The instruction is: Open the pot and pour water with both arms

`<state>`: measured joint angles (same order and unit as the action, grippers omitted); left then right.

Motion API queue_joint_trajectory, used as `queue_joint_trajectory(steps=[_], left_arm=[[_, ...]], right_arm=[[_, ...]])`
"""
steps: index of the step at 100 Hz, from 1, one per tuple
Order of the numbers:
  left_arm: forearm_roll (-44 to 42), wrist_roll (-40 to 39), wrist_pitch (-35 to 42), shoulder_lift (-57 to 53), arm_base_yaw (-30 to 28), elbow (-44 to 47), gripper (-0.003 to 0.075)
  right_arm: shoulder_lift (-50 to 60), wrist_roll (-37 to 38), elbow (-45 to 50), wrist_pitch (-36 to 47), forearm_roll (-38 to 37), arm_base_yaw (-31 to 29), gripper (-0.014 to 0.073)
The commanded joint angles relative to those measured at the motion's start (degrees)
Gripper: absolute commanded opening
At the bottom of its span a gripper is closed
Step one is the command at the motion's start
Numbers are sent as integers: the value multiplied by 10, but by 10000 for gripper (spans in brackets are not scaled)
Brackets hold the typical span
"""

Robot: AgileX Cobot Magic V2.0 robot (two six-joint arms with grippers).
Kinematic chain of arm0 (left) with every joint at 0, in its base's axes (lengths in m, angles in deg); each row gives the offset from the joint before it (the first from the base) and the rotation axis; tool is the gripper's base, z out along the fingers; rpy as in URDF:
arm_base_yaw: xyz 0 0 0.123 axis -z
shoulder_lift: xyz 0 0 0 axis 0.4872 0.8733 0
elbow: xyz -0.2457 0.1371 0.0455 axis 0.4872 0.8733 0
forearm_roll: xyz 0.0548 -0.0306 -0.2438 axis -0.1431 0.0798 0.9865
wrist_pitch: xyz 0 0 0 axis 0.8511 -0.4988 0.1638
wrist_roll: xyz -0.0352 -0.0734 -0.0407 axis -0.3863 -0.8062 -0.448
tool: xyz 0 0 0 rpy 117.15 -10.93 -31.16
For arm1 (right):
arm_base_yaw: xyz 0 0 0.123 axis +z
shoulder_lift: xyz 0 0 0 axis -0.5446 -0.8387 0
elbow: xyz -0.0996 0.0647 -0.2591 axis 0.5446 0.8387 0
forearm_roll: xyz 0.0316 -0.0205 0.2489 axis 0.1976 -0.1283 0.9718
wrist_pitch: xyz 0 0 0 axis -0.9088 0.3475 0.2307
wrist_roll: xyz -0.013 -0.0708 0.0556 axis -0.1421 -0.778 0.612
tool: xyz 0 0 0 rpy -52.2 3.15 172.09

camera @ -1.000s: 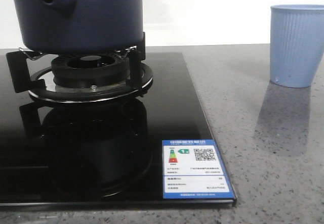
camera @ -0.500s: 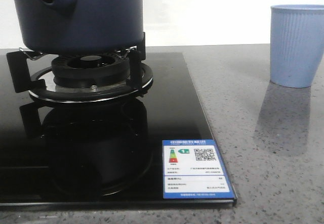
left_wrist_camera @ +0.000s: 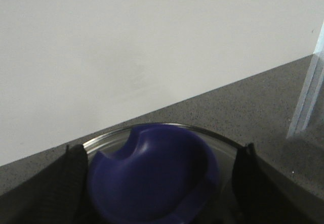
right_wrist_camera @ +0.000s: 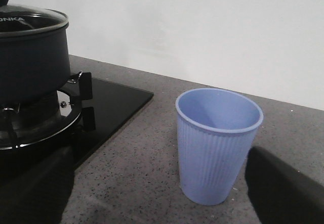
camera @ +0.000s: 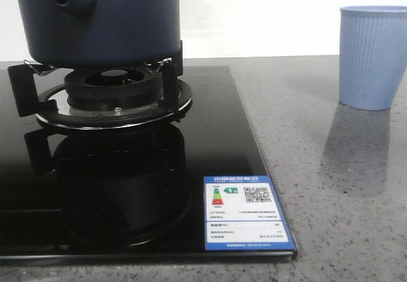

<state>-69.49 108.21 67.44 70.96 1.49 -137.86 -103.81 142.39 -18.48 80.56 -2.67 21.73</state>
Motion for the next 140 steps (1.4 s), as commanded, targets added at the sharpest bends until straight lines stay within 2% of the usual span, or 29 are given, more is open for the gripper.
queue_joint_trajectory(steps=[1, 36, 49, 58, 62, 63, 73, 75, 78, 93, 105, 129, 140], left_arm=[[-2, 1, 43, -40, -2, -21, 540], [-2, 1, 16, -166, -63, -21, 532], [-2, 1, -19, -208, -78, -21, 459], [-2, 1, -50, -233, -89, -21, 343], [-2, 1, -61, -243, -93, -21, 260], [-2, 1, -64, -246, -93, -21, 230], [-2, 1, -81, -274, -104, -8, 13], [-2, 1, -83, -282, -104, -3, -16], [-2, 1, -83, -292, -105, 4, -15], [-2, 1, -73, -362, -105, 60, -16], [-2, 1, -35, -441, -105, 137, -16], [13, 1, -27, -605, -105, 301, -16], [17, 1, -22, -655, -105, 342, -16]], right_arm=[[2, 1, -15, 9, 16, -2, 622], [2, 1, -16, 39, 18, 9, 621], [2, 1, -18, 43, 35, 20, 591], [2, 1, -23, 48, 47, 22, 454], [3, 1, -27, 59, 47, 22, 336], [3, 1, -27, 59, 47, 22, 336], [12, 1, -30, 105, 47, 22, 45], [12, 1, -30, 113, 46, 22, -13], [19, 1, -30, 123, 46, 22, -68], [54, 1, -30, 123, 42, 22, -60], [102, 1, -26, 67, 2, 22, -60], [223, 31, 45, -53, 0, 22, -61], [250, 35, 86, -67, 0, 22, -61]])
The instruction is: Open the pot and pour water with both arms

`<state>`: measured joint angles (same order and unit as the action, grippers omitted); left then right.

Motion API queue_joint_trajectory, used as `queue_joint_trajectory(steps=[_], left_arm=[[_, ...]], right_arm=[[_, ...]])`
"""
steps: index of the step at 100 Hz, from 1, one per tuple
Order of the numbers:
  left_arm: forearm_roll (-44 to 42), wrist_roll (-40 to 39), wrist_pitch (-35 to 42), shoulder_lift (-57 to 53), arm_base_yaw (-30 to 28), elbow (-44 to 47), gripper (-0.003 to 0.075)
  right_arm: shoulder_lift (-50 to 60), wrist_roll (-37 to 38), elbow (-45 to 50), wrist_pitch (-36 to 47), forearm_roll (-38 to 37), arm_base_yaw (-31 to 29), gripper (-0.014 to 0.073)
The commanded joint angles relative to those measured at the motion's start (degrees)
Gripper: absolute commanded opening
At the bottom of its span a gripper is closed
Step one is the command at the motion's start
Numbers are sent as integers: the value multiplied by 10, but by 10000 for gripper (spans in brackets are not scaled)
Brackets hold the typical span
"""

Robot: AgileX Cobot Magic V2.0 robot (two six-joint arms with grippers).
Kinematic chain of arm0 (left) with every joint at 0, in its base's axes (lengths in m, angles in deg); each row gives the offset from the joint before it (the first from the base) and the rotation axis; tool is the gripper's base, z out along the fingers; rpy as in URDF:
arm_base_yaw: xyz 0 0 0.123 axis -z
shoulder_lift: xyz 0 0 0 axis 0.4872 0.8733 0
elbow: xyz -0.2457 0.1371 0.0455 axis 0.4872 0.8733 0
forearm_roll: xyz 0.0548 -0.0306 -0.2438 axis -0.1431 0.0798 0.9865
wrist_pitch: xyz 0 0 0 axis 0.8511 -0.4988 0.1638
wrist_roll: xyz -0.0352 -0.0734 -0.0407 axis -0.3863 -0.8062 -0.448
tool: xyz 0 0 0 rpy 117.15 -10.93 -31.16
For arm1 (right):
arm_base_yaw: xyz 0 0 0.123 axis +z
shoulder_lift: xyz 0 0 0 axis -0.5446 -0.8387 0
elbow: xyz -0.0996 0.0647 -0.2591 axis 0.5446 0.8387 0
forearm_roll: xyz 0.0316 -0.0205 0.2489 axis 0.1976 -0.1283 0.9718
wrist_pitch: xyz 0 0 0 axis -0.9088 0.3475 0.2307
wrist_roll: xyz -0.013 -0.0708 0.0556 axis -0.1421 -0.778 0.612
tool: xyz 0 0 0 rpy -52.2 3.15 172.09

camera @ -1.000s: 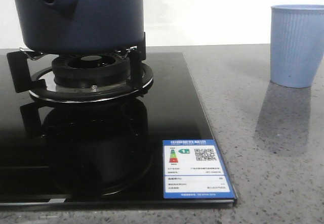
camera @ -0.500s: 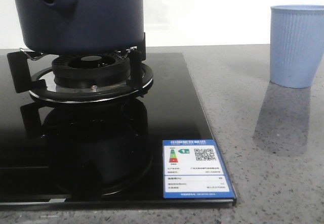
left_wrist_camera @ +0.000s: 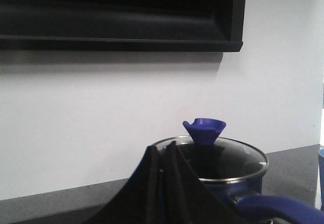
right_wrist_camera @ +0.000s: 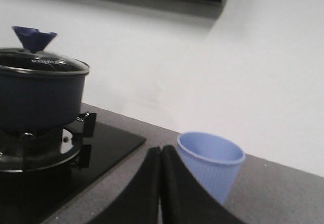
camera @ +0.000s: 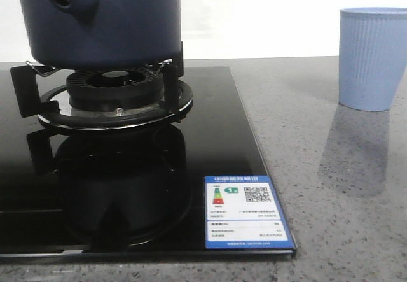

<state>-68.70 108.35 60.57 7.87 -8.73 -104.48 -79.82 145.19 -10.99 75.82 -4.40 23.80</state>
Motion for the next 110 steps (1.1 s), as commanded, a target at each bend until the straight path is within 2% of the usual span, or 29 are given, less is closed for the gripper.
queue_joint_trajectory(steps=[1, 18, 110], left_arm=[[10, -1, 47, -26, -2, 12, -16], [10, -1, 48, -46, -2, 40, -16], [25, -1, 45, -46, -2, 40, -16]], right_arm=[[13, 7, 13, -18, 17, 2, -61], [16, 7, 35, 5, 17, 2, -61], [16, 7, 35, 3, 10, 2, -61]])
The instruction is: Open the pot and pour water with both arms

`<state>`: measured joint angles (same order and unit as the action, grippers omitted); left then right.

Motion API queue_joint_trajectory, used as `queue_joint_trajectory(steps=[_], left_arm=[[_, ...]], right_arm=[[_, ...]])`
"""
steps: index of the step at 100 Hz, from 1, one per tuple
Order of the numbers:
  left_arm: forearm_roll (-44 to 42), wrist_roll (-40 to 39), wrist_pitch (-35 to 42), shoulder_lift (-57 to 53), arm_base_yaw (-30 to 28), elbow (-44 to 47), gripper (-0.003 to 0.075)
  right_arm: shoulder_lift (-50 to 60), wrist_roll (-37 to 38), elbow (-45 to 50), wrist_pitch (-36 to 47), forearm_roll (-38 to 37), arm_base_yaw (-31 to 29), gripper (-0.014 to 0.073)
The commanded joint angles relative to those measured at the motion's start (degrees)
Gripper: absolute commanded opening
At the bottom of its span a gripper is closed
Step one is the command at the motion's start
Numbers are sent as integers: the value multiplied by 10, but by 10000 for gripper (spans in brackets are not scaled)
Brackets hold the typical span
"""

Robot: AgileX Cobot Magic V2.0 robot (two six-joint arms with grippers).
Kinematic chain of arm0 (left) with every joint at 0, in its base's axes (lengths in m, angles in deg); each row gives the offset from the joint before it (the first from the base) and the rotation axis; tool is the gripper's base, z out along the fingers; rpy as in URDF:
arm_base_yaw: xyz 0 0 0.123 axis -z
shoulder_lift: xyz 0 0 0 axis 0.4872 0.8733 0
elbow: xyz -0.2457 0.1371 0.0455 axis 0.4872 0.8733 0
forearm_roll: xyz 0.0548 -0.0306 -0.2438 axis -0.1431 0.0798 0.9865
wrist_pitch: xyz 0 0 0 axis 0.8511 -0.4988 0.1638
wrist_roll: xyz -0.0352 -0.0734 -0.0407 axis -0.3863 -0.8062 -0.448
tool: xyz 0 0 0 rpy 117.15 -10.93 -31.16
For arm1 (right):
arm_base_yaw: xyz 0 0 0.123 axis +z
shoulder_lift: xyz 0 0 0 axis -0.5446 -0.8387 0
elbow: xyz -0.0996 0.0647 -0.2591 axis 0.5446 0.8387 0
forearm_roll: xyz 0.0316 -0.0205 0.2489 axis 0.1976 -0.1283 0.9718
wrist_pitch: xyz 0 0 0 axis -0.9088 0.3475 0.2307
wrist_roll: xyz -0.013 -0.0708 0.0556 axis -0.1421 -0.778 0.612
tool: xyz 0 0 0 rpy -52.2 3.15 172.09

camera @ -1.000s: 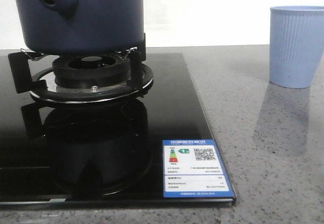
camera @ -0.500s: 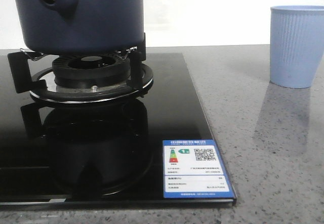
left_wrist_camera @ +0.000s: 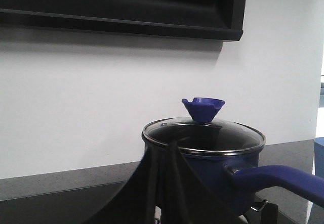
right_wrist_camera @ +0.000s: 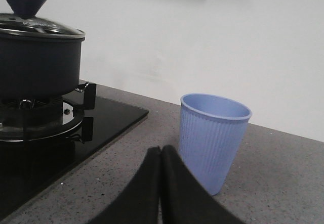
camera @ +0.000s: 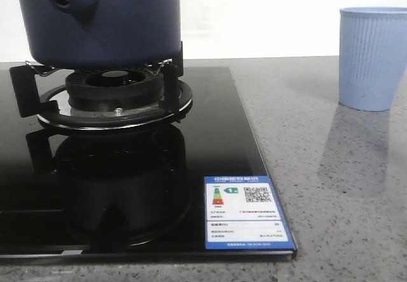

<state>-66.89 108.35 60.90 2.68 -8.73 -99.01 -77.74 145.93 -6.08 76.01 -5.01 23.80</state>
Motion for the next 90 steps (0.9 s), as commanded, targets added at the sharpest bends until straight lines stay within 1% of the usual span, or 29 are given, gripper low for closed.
queue_joint_trajectory(steps=[1, 12, 15, 20, 25, 38, 53, 61, 65, 90], left_arm=[[4, -1, 41, 6, -2, -15, -16], [-56, -17, 32, 6, -10, -9, -16], [-86, -35, 28, 6, -18, -4, -16], [-128, -89, 17, 6, -38, 7, -16], [-154, -129, 12, 6, -62, 22, -16], [-157, -153, 12, -9, -113, 75, -16], [-158, -159, 12, -59, -134, 132, -16], [-159, -178, 20, -56, -145, 157, -16], [-160, -185, -6, -57, -149, 157, -16], [-169, -184, -39, -57, -149, 156, -16]], right_arm=[[-4, 0, -15, 1, 16, 2, -61], [-4, 0, -15, 1, 16, 2, -61], [-4, 0, -15, 1, 16, 2, -61], [-4, 0, -15, 1, 16, 2, -61], [-4, 0, -15, 1, 16, 2, -61], [-4, 0, -15, 1, 16, 2, -61], [-4, 0, -15, 1, 16, 2, -61], [-4, 0, -15, 1, 16, 2, -61], [-4, 0, -15, 1, 16, 2, -61], [-4, 0, -15, 1, 16, 2, -61]])
